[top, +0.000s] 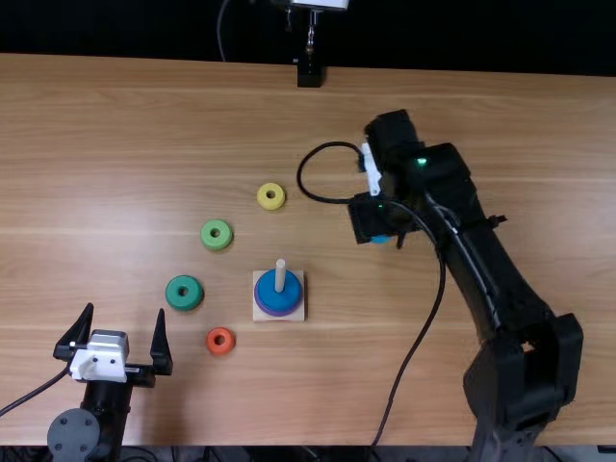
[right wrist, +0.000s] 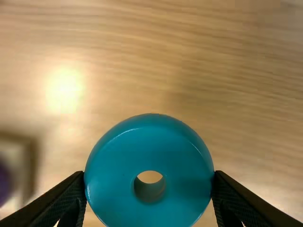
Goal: Build the Hanoi tower: stack the rings onto the peg from bottom to top in this color order: purple, dark blue, light blue, dark green, light green, yellow, orange.
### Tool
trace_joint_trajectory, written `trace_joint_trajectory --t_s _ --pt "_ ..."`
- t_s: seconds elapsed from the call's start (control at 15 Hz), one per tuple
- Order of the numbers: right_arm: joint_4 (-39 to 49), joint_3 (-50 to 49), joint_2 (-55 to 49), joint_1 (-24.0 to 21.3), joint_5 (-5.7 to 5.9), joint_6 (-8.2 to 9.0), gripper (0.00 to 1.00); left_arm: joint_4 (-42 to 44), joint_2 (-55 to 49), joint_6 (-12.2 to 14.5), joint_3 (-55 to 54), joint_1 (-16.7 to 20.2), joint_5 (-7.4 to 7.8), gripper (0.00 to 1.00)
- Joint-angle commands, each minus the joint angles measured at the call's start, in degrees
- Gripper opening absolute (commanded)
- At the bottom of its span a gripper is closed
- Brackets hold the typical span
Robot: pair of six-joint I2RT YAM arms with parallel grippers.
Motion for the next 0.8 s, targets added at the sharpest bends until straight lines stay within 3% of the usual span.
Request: trace_joint_trajectory --t_s 0.0,0.73 --pt "-1.3 3.93 -3.15 1.23 0.03 0.28 0.0 -1.33 -0.67 0.23 -0.95 0.17 1.0 1.0" --pt "-7.63 13.25 -5.0 14.59 -0.28 0.28 0.0 -1.33 -0.67 0.23 -0.95 0.17 1.0 1.0"
